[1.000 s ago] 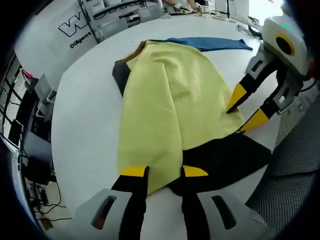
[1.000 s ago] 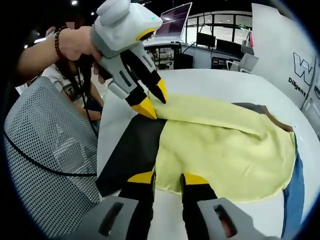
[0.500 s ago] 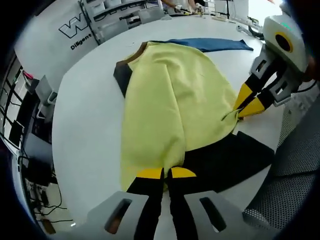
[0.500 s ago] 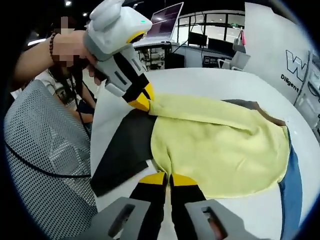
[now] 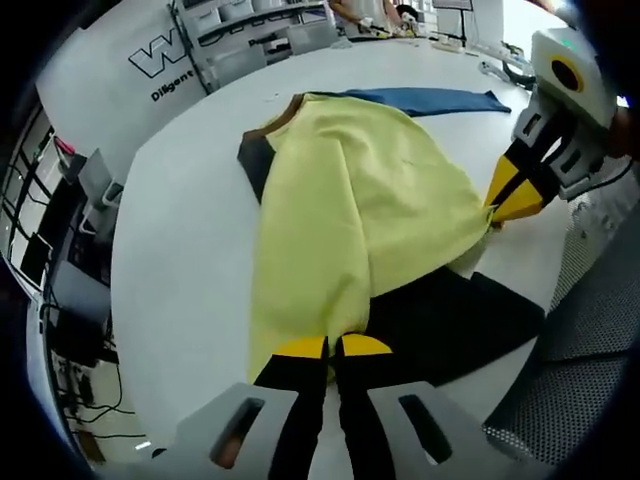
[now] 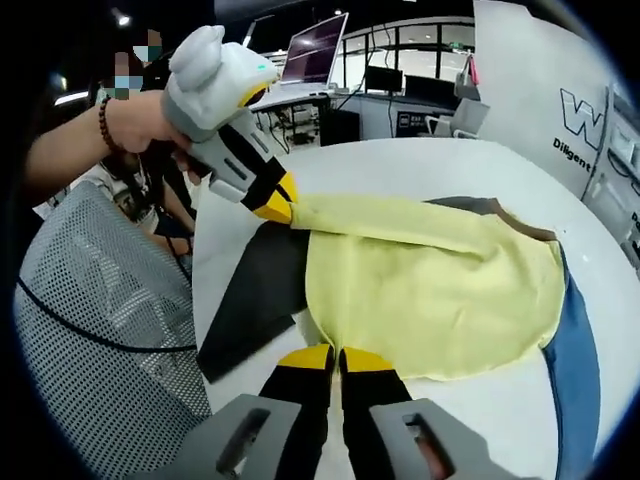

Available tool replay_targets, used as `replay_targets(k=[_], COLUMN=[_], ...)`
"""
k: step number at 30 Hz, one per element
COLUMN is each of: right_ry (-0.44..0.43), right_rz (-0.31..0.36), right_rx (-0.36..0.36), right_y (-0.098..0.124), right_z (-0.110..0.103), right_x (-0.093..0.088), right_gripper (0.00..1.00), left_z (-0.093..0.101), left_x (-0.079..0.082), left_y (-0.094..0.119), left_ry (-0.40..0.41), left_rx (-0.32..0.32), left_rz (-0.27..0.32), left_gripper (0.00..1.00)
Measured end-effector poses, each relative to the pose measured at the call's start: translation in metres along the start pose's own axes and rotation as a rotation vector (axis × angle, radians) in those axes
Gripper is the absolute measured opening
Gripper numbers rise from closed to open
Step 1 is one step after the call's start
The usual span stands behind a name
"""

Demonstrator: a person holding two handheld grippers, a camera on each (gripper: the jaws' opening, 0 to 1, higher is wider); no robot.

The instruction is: Fold the garment on the visible template until the final outline fits inside the template.

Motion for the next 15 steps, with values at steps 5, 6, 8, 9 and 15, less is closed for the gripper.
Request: replay_targets(k=[5, 6, 8, 9, 15], right_ry=[-0.006, -0.008, -0.019, -0.027, -0.041], right_rz=[-0.02, -0.022, -0.029, -0.03, -0.054], right_rx=[0.01, 0.009, 0.011, 0.011, 0.023], right_y=[0.008, 0.009, 0.014, 0.016, 0.025], right_z=[0.0, 0.001, 0.002, 0.003, 0.006], right_x=[-0.007, -0.008, -0.013, -0.014, -0.026], right_gripper=[0.0, 0.0, 0.0, 0.0, 0.0], left_z=[0.002, 0.002, 0.002, 0.002, 0.003], left_x=[0.001, 0.001, 0.001, 0.001, 0.0], left_y=[0.006, 0.007, 0.009, 0.009, 0.012], left_ry=[0.016, 0.019, 0.027, 0.031, 0.04], left_rx=[0.006, 0.006, 0.006, 0.004, 0.005], left_rz=[0.015, 0.017, 0.023, 0.025, 0.033], left_gripper=[0.02, 0.02, 0.02, 0.02, 0.02])
Point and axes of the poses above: the point that each gripper's makers call its tool centre point, and the gripper's own axes: y roughly backward along the fingers, z roughly to its right, x roughly out of its top, the point moved 9 cm from there along y, roughly backward along the fingers, and after that the axes turned 11 degrees about -z, right-handed, at the moved point
